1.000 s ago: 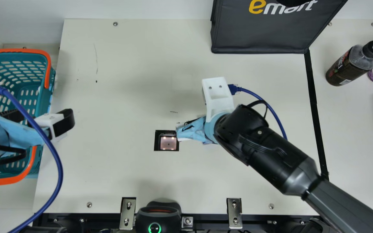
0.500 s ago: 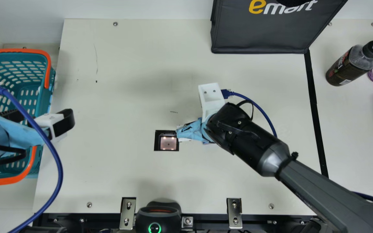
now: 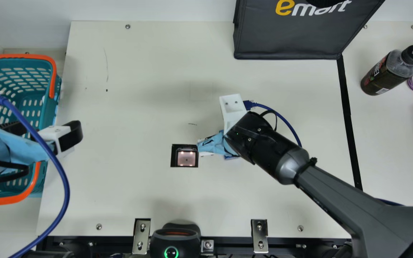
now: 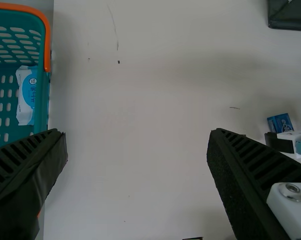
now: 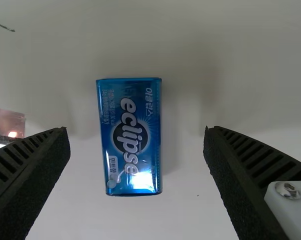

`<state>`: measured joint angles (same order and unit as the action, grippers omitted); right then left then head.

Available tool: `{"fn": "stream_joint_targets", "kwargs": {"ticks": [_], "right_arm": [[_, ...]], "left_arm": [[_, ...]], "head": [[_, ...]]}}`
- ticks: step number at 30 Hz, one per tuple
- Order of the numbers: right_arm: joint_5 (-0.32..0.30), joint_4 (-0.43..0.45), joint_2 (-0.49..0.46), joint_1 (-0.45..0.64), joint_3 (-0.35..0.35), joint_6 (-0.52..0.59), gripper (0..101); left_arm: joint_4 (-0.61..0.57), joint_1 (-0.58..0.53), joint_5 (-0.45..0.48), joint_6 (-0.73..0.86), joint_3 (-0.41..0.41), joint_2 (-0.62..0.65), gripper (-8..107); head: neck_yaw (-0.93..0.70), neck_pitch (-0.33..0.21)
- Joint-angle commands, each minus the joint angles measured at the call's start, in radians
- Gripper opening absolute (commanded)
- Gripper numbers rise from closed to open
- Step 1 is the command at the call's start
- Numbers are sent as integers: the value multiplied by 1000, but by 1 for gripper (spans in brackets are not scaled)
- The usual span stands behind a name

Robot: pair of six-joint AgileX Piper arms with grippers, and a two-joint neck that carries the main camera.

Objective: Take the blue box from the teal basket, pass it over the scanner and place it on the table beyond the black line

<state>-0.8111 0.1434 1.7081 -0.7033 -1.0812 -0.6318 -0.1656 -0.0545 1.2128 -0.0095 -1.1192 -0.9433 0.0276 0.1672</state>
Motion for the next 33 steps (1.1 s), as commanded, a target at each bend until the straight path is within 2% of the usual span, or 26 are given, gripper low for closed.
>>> {"fn": "stream_joint_targets", "kwargs": {"ticks": [1, 12, 26, 33], "right_arm": [[1, -1, 4, 2, -1, 3, 95], [-3, 4, 32, 7, -11, 5, 95], [-15, 1, 43, 2, -20, -9, 1], [-35, 3, 30, -2, -37, -15, 0]], "left_arm": [[0, 0, 0, 0, 0, 0, 90], [0, 0, 0, 0, 0, 0, 90], [0, 0, 0, 0, 0, 0, 90], [0, 0, 0, 0, 0, 0, 90]], "head": [[0, -29], [0, -29], [0, -29], [0, -29]]}}
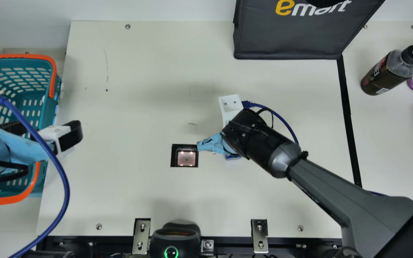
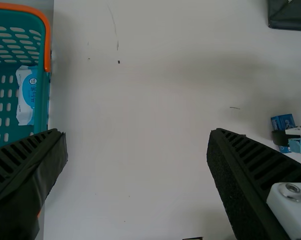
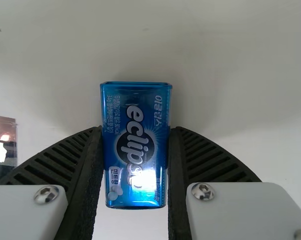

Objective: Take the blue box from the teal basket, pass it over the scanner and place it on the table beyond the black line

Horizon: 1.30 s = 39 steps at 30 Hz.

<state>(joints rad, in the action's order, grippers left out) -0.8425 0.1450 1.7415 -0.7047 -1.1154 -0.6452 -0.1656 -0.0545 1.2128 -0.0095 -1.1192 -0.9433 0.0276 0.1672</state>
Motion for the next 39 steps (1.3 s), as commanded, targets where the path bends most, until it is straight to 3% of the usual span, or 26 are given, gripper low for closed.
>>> {"fn": "stream_joint_targets", "kwargs": {"ticks": [1, 10, 18, 25, 39], "right_arm": [[-8, 1, -7, -1, -8, 0, 0], [-66, -3, -34, -4, -61, 15, 0], [-86, -3, -61, 13, -74, 37, 0], [-53, -14, -138, 116, 8, 99, 0], [-7, -97, -368, 506, 238, 377, 0]], "left_arm": [[0, 0, 0, 0, 0, 0, 90], [0, 0, 0, 0, 0, 0, 90], [0, 0, 0, 0, 0, 0, 90], [0, 0, 0, 0, 0, 0, 90], [0, 0, 0, 0, 0, 0, 90]], "head": [[0, -29], [0, -29], [187, -29], [349, -29], [349, -29]]}}
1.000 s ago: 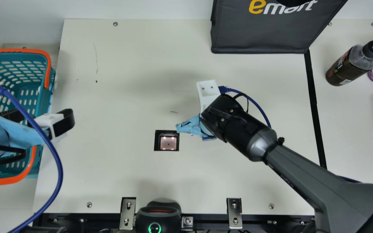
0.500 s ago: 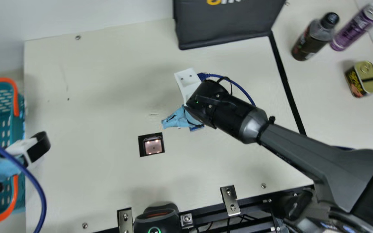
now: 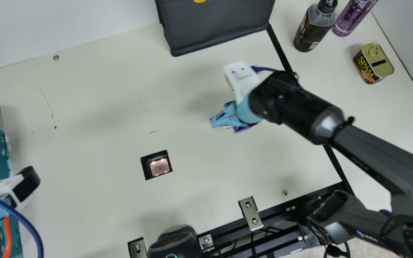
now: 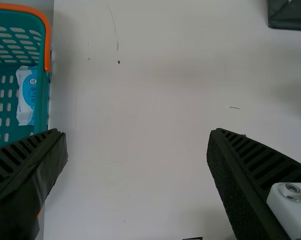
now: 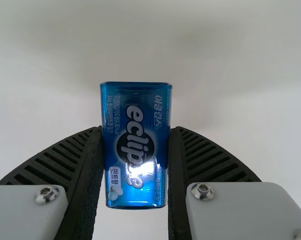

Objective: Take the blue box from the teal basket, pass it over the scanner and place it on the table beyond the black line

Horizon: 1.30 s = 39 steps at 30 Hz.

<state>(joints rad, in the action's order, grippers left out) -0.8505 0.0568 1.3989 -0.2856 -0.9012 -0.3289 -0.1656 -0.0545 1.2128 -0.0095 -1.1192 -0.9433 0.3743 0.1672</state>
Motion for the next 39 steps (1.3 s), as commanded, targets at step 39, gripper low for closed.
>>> {"fn": "stream_joint_targets", "kwargs": {"ticks": [39], "right_arm": [[97, -236, 131, 1000, -79, 966, 0]], "left_arm": [[0, 0, 0, 0, 0, 0, 90]], "head": [[2, -29]]}}
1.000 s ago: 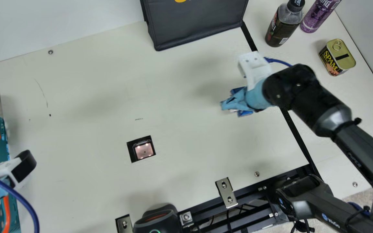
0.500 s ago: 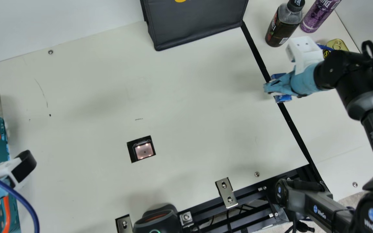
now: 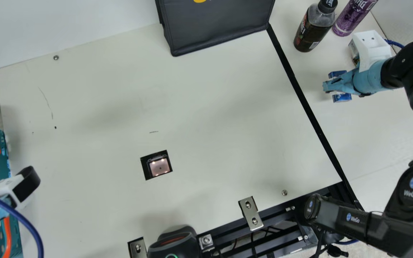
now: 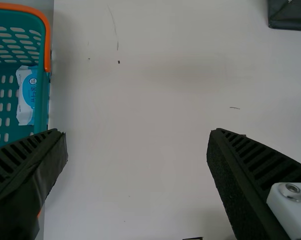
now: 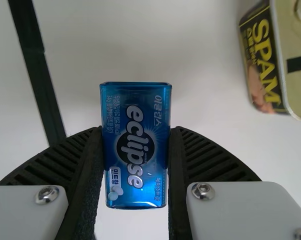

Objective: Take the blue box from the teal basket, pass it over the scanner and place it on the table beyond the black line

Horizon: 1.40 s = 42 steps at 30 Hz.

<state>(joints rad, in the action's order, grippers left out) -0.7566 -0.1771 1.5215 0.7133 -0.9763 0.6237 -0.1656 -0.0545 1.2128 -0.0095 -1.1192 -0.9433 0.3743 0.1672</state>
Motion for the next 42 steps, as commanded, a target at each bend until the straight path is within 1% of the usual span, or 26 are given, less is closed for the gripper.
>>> {"fn": "stream_joint_targets", "kwargs": {"ticks": [1, 12, 21, 32, 42], "right_arm": [[10, -6, 17, 3, -9, 21, 0], [68, -46, 93, -13, -41, 75, 0], [117, -64, 127, -41, -27, 76, 0], [170, -75, 145, -60, -5, 61, 37], [198, -83, 151, -70, 7, 45, 70]], "left_arm": [[0, 0, 0, 0, 0, 0, 90], [0, 0, 0, 0, 0, 0, 90], [0, 0, 0, 0, 0, 0, 90], [0, 0, 0, 0, 0, 0, 90], [0, 0, 0, 0, 0, 0, 90]], "head": [[2, -29], [2, -29], [2, -29], [2, -29], [2, -29]]}}
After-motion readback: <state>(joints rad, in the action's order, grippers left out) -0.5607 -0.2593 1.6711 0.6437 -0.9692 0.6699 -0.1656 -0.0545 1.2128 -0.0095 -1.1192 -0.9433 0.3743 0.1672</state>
